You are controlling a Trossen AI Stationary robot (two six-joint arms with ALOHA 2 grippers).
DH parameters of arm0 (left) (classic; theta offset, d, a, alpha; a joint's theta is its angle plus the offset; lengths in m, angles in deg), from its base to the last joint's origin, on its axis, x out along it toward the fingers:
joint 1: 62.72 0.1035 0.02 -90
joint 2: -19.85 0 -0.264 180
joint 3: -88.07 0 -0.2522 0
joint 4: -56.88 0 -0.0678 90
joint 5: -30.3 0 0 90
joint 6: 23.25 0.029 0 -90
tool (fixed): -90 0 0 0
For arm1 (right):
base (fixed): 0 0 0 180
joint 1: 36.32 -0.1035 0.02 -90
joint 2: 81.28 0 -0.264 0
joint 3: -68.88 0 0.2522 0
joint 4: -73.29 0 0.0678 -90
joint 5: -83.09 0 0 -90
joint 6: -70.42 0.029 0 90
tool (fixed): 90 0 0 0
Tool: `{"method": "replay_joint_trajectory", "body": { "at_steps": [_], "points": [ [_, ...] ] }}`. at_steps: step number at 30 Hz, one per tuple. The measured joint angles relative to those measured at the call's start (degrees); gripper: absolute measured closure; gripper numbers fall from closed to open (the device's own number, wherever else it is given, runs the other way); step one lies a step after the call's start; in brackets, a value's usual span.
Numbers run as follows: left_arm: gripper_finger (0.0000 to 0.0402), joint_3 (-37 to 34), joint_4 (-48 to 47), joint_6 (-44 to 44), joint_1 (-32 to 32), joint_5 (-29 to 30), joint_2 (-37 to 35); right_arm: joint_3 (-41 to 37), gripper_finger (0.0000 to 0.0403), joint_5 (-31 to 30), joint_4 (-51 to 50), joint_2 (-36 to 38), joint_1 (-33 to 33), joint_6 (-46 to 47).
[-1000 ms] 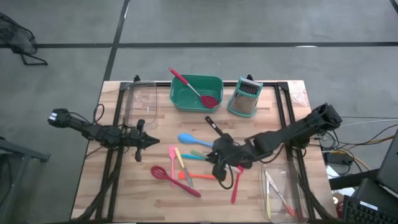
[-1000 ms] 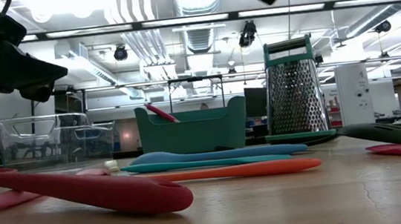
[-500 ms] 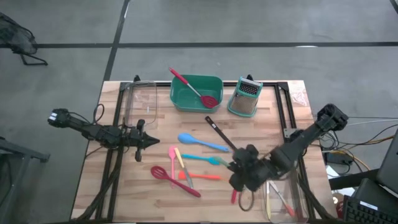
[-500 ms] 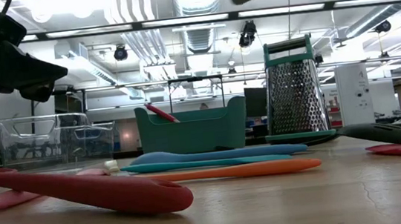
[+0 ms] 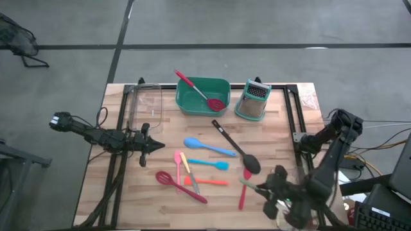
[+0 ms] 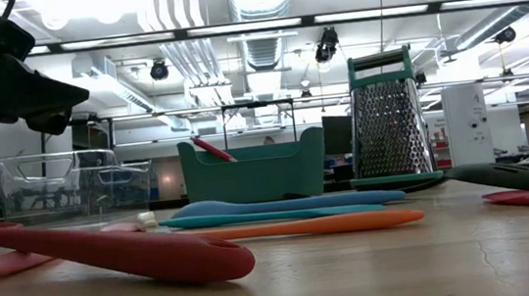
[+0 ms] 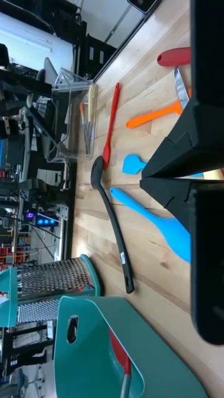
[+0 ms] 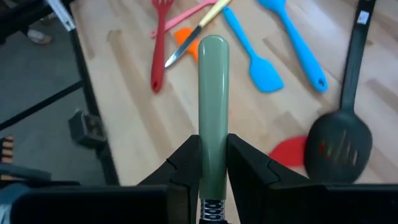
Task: Pick & Place Kitchen Items
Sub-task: Put the green knife into the bottom right transparent bin
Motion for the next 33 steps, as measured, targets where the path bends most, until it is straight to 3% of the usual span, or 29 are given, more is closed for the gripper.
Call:
{"method": "replay_joint_trajectory", "body": {
  "at_steps": [9,16,20,25,33],
  "points": [
    [0.039,0.01,0.0,0.01,0.0,-0.01,0.0,0.0,0.0339,-1.98,-9.41,-0.07,-10.24,17.66],
    [0.039,0.0,0.0,0.0,0.0,0.0,0.0,0.0,0.0339,-1.8,-15.48,-0.09,-15.23,26.3],
    [0.039,0.01,0.0,-0.02,0.0,-0.02,0.0,0.02,0.0339,-1.0,-18.18,-1.07,-16.78,29.67],
    [0.039,0.0,0.0,-0.01,0.0,0.0,0.0,0.0,0.0339,5.45,-21.2,-3.3,-16.86,34.0],
    [0.039,0.01,0.0,0.0,0.0,0.0,0.0,0.0,0.0339,6.01,-21.83,-7.27,-16.86,35.25]
  ]
}}
